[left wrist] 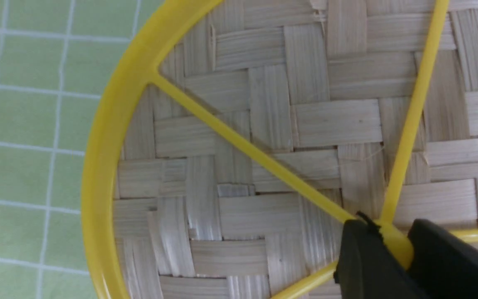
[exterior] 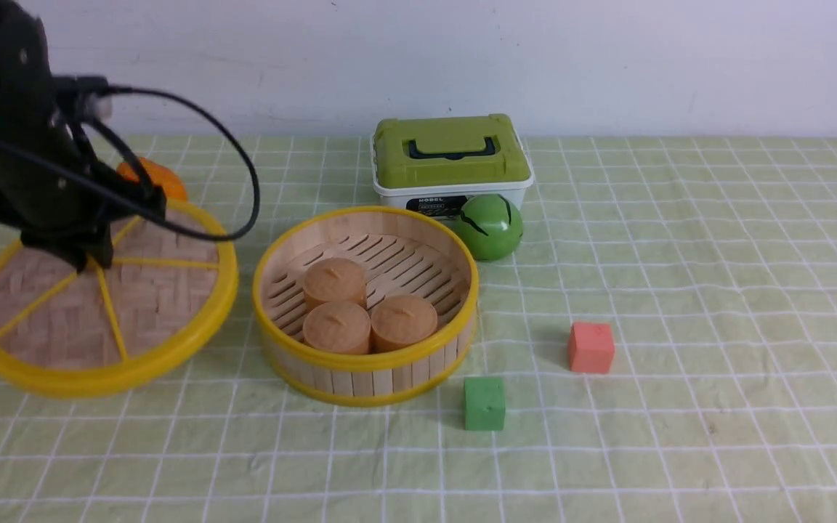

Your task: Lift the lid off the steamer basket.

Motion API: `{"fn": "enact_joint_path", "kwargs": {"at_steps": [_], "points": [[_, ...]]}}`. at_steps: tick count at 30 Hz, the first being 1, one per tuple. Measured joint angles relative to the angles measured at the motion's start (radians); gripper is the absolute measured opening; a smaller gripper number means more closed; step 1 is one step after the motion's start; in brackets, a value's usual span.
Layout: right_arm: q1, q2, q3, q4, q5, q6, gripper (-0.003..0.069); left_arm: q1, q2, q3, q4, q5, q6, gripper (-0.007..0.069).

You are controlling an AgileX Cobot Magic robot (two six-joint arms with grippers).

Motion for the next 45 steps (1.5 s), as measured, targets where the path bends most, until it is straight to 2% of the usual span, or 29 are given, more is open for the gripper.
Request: {"fn": "enact_joint_path", "kwargs": {"at_steps": [8, 13, 15, 18, 21, 24, 25, 26, 27, 28, 34, 35, 39, 41, 42, 45], "points": [[0.0, 0.0, 0.0, 0.0, 0.0, 0.0, 0.0244, 0.0, 0.119, 0.02, -0.013, -0.113, -0.037, 0.0111], [0.0, 0.0, 0.0, 0.0, 0.0, 0.0, 0.0244, 0.0, 0.138, 0.02, -0.01, -0.123, -0.056, 0.0204], [0.0, 0.0, 0.0, 0.0, 0.0, 0.0, 0.0244, 0.0, 0.127, 0.02, -0.006, -0.131, -0.074, 0.0285], [0.0, 0.0, 0.0, 0.0, 0.0, 0.0, 0.0244, 0.0, 0.082, 0.021, -0.005, -0.133, -0.084, 0.0323], [0.0, 0.0, 0.0, 0.0, 0.0, 0.0, 0.0244, 0.0, 0.004, 0.022, -0.018, -0.147, -0.085, 0.0285], [0.0, 0.0, 0.0, 0.0, 0.0, 0.0, 0.0244, 0.0, -0.138, 0.022, -0.046, -0.18, -0.085, 0.0174], [0.0, 0.0, 0.0, 0.0, 0.0, 0.0, 0.0244, 0.0, -0.222, 0.022, -0.064, -0.199, -0.081, 0.0115], [0.0, 0.0, 0.0, 0.0, 0.0, 0.0, 0.0244, 0.0, -0.234, 0.022, -0.068, -0.199, -0.08, 0.0105], [0.0, 0.0, 0.0, 0.0, 0.0, 0.0, 0.0244, 0.0, -0.319, 0.022, -0.098, -0.211, -0.062, 0.0036], [0.0, 0.0, 0.0, 0.0, 0.0, 0.0, 0.0244, 0.0, -0.367, 0.022, -0.118, -0.215, -0.046, -0.0001], [0.0, 0.0, 0.0, 0.0, 0.0, 0.0, 0.0244, 0.0, -0.666, 0.148, -0.295, -0.268, 0.128, -0.0013], [0.0, 0.0, 0.0, 0.0, 0.0, 0.0, 0.0244, 0.0, -0.758, 0.245, -0.357, -0.297, 0.188, -0.0013], [0.0, 0.0, 0.0, 0.0, 0.0, 0.0, 0.0244, 0.0, -0.906, 0.437, -0.475, -0.363, 0.295, -0.0013], [0.0, 0.0, 0.0, 0.0, 0.0, 0.0, 0.0244, 0.0, -1.043, 0.618, -0.563, -0.429, 0.42, -0.0013], [0.0, 0.0, 0.0, 0.0, 0.0, 0.0, 0.0244, 0.0, -1.052, 0.618, -0.567, -0.429, 0.429, -0.0013], [0.0, 0.0, 0.0, 0.0, 0.0, 0.0, 0.0244, 0.0, -1.159, 0.767, -0.606, -0.461, 0.549, -0.0013]]}}
